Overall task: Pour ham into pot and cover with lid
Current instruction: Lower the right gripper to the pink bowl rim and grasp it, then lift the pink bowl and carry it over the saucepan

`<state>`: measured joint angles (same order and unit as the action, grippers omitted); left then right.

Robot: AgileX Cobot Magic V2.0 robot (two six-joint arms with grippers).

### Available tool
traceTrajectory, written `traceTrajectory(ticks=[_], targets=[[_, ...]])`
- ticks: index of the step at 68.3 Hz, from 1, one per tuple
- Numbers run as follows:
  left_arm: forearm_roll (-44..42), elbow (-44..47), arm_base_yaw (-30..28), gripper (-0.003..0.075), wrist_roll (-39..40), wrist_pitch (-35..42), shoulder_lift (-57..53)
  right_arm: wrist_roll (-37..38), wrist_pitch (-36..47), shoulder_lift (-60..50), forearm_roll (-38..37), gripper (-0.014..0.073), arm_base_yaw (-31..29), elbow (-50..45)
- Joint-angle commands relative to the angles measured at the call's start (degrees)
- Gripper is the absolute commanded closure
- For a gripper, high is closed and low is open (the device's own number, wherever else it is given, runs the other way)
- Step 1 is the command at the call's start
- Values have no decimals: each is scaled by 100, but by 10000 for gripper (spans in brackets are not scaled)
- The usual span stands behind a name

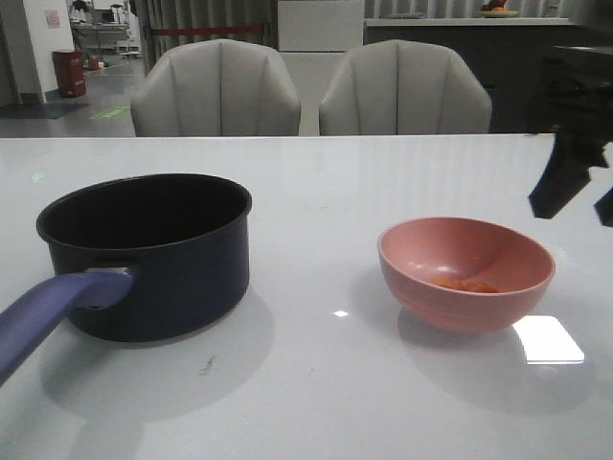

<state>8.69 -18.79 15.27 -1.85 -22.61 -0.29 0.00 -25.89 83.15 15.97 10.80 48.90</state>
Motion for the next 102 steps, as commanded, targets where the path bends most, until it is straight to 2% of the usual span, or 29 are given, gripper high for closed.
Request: traceTrajectory(ticks=[1,8,13,17,18,19,20,21,22,28,47,62,71,91,102], targets=[[74,-142,42,115,4,420,118,-69,212,377,55,127,42,445],[74,-142,42,115,4,420,118,-69,207,803,55,134,42,632],[74,-142,42,115,4,420,118,-69,207,1052,55,181,42,713],[74,-142,42,115,4,420,118,-69,200,1203,55,253,42,763],[74,-142,42,115,4,420,118,-69,193,1247,60,296,42,770],[74,-142,42,115,4,420,118,-69,193,1258,59,296,42,779],[74,-142,42,115,4,420,118,-69,193,1300,59,340,42,798],[74,-142,42,115,4,420,118,-69,193,1300,59,340,42,798],[74,-142,42,115,4,420,118,-69,193,1323,73,380,42,817],[74,-142,42,115,4,420,118,-69,182,1318,85,468,42,846],[74,-142,42,115,4,420,118,-100,-20,1099,85,458,42,1415],[74,-142,42,115,4,420,118,-129,-871,1026,117,458,197,2494],[74,-142,42,115,4,420,118,-278,-1203,1050,107,458,679,3153],[74,-142,42,115,4,420,118,-268,-1111,1581,-465,456,2019,4345],[74,-142,42,115,4,420,118,-266,47,1746,-889,456,2533,4452]])
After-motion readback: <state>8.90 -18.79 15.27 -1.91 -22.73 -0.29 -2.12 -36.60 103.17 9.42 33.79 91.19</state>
